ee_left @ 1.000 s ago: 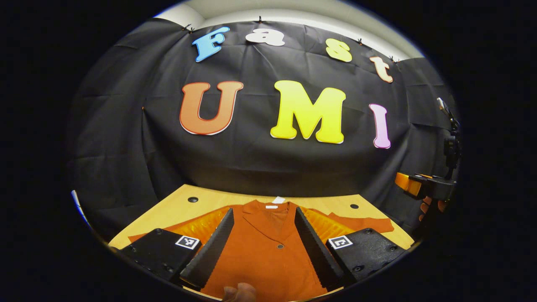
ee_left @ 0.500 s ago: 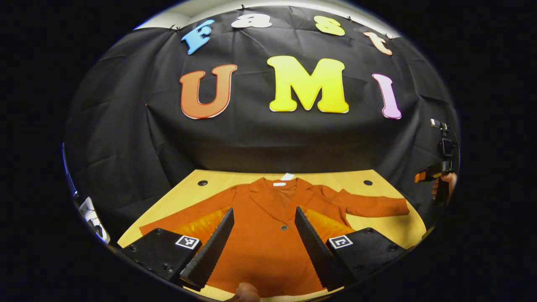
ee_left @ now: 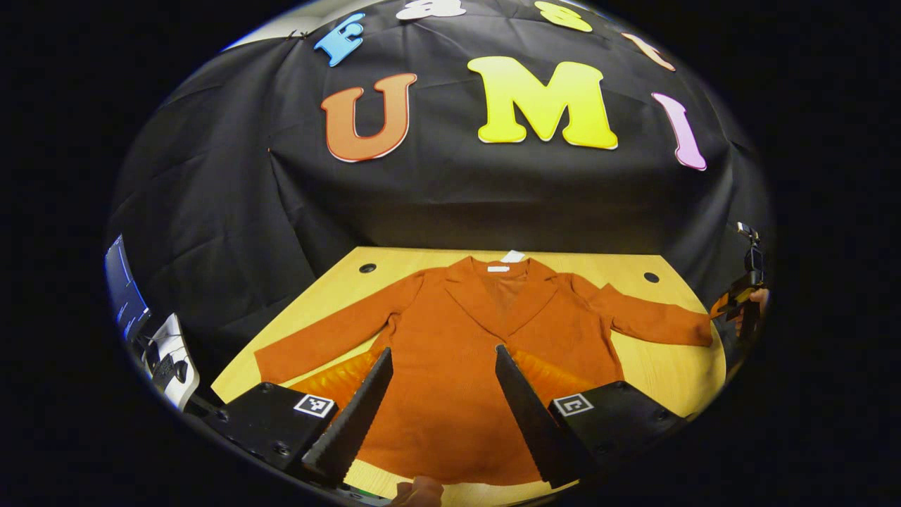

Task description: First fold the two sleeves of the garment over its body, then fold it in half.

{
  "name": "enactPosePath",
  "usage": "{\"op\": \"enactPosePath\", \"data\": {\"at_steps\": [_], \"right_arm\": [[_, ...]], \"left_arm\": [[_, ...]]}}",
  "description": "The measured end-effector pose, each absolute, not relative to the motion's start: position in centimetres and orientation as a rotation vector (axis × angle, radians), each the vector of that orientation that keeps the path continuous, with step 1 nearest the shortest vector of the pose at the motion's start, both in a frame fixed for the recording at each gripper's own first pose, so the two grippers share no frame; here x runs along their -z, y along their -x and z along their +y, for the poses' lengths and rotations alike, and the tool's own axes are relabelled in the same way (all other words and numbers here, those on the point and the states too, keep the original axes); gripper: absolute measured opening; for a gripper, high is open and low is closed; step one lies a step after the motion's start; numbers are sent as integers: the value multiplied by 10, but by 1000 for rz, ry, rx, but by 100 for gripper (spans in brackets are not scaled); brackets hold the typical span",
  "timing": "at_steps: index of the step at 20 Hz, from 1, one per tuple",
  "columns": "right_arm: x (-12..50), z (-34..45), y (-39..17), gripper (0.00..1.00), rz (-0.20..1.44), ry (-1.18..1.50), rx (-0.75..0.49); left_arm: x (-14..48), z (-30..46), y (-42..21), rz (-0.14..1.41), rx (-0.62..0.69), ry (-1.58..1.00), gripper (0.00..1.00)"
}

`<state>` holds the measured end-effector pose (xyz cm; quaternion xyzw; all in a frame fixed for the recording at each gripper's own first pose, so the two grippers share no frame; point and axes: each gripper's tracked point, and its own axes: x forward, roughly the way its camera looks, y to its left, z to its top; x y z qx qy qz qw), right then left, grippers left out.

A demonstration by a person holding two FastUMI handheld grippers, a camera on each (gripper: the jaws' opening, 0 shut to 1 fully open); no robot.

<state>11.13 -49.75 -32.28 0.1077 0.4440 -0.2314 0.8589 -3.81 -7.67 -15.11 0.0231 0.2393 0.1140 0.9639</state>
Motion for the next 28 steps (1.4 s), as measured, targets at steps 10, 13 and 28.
{"op": "enactPosePath", "data": {"at_steps": [10, 13, 28], "right_arm": [[365, -489, -127, 93, 1094, -226, 431], [373, -487, -127, 89, 1163, -276, 438], [367, -501, -128, 6, 1249, -450, 372]], "left_arm": [[168, -62, 83, 565, -253, -64, 99], [170, -40, 101, 586, -296, -45, 94], [186, -4, 128, 624, -404, 62, 99]]}}
